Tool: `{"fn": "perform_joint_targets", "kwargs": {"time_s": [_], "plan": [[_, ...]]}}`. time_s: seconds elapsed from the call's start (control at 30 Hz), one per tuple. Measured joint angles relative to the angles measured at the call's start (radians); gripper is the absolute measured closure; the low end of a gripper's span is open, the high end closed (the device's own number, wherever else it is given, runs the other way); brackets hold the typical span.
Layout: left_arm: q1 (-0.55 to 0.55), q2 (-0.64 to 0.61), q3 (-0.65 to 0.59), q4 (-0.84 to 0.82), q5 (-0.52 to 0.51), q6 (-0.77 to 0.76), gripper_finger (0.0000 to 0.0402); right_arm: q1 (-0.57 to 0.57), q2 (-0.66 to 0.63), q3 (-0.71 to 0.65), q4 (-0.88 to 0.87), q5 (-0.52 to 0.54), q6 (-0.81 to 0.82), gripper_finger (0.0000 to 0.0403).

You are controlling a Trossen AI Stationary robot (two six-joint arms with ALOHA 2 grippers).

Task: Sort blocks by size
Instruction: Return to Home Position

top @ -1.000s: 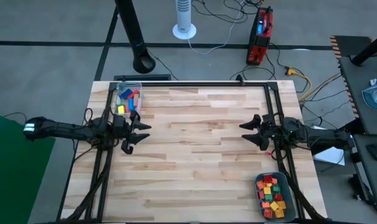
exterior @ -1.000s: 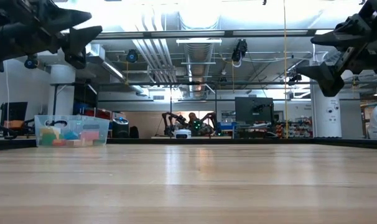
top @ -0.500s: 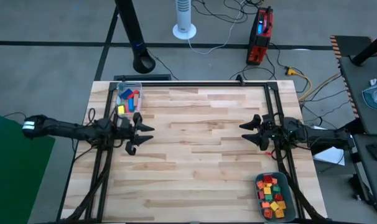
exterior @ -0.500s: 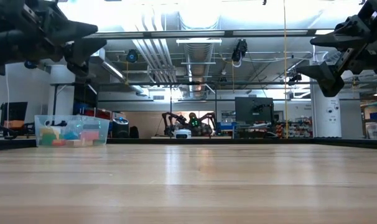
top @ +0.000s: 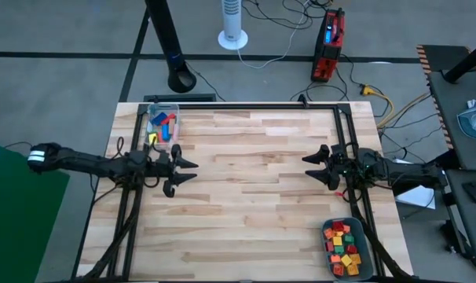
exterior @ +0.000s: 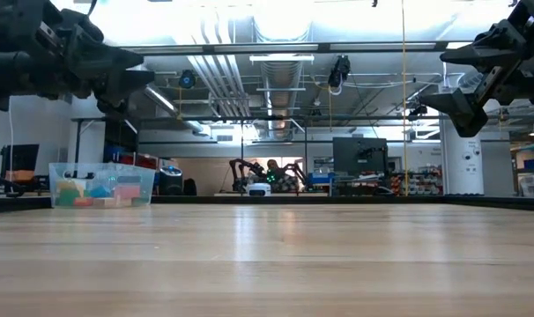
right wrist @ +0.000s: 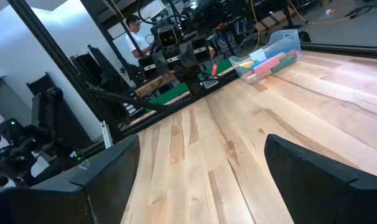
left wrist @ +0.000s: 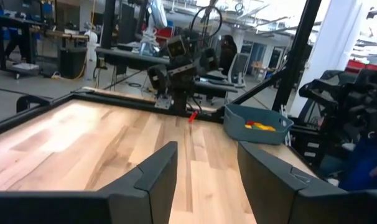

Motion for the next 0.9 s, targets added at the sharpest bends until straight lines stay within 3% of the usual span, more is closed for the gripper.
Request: {"fn": "perform_joint_targets", "kwargs": {"time_s": [0.27, 0.9], "plan": [[0.0, 0.055, 0.0, 0.0, 0.0, 0.0, 0.0247, 0.0, 0.0, 0.0, 0.0, 0.0, 0.0, 0.0065], [0.0, 0.194, 0.0, -0.001, 0.0, 0.0, 0.0247, 0.0, 0.0, 0.0, -0.001, 0.0, 0.0, 0.0096]]}}
